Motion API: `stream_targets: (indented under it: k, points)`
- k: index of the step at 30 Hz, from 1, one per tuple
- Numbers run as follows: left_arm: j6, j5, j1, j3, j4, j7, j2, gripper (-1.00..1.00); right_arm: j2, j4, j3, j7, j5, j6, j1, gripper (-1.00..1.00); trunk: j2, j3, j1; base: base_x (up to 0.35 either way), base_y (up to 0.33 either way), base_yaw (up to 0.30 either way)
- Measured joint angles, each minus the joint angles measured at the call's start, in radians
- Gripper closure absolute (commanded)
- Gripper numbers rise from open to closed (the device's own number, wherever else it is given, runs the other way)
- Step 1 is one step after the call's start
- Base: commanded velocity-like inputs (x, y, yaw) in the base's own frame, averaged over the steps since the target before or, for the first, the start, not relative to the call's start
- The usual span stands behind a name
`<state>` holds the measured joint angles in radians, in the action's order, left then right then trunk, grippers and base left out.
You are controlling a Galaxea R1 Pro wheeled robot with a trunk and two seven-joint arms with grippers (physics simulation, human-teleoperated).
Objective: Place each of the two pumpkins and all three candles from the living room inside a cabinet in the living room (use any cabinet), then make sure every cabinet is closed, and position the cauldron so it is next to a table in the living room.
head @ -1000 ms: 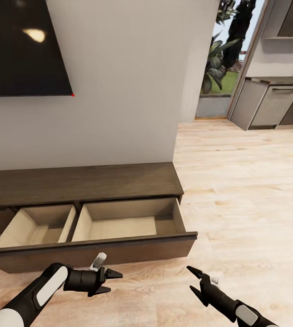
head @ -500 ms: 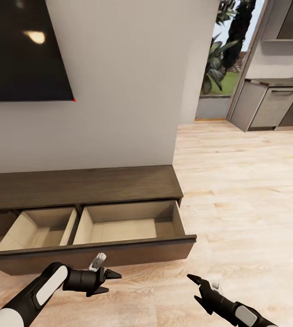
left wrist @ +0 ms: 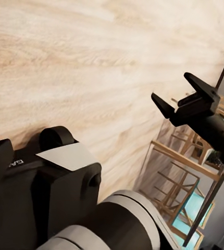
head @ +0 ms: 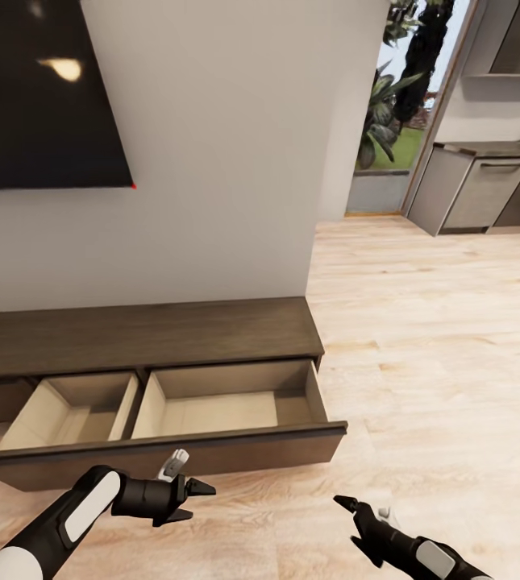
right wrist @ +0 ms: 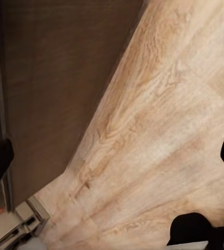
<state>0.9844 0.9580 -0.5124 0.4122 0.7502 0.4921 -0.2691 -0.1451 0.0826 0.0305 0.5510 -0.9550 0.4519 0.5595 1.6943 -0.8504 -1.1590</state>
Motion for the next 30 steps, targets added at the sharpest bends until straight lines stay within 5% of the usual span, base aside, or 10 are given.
stream_targets:
  k: [3, 11, 18, 24, 30]
  points:
    - [-0.001, 0.000, 0.000, -0.002, 0.000, -0.034, 0.006, -1.00, 0.003, 0.005, 0.001, -0.044, 0.001, -0.003, 0.000, -1.00, -0.021, 0.009, 0.011, 0.000, 0.000, 0.000]
    - [-0.036, 0.006, -0.001, -0.013, 0.000, -0.288, 0.066, -1.00, 0.004, 0.008, 0.002, -0.226, 0.000, -0.023, 0.000, -1.00, -0.077, 0.034, 0.042, 0.000, 0.000, 0.000]
    - [-0.104, -0.007, -0.001, -0.013, -0.004, -0.480, 0.082, -1.00, 0.006, 0.008, 0.002, -0.362, 0.000, -0.038, 0.000, -1.00, -0.084, 0.038, 0.046, 0.000, 0.000, 0.000]
    - [-0.232, -0.021, -0.001, -0.006, -0.027, -0.626, 0.081, -1.00, 0.007, 0.008, 0.001, -0.385, 0.002, -0.093, 0.000, -1.00, -0.084, 0.038, 0.046, 0.000, 0.000, 0.000]
    - [-0.336, -0.047, -0.001, 0.010, -0.099, -0.674, 0.083, -1.00, 0.007, 0.008, 0.002, -0.390, 0.004, -0.102, 0.000, -1.00, -0.098, 0.044, 0.054, 0.000, 0.000, 0.000]
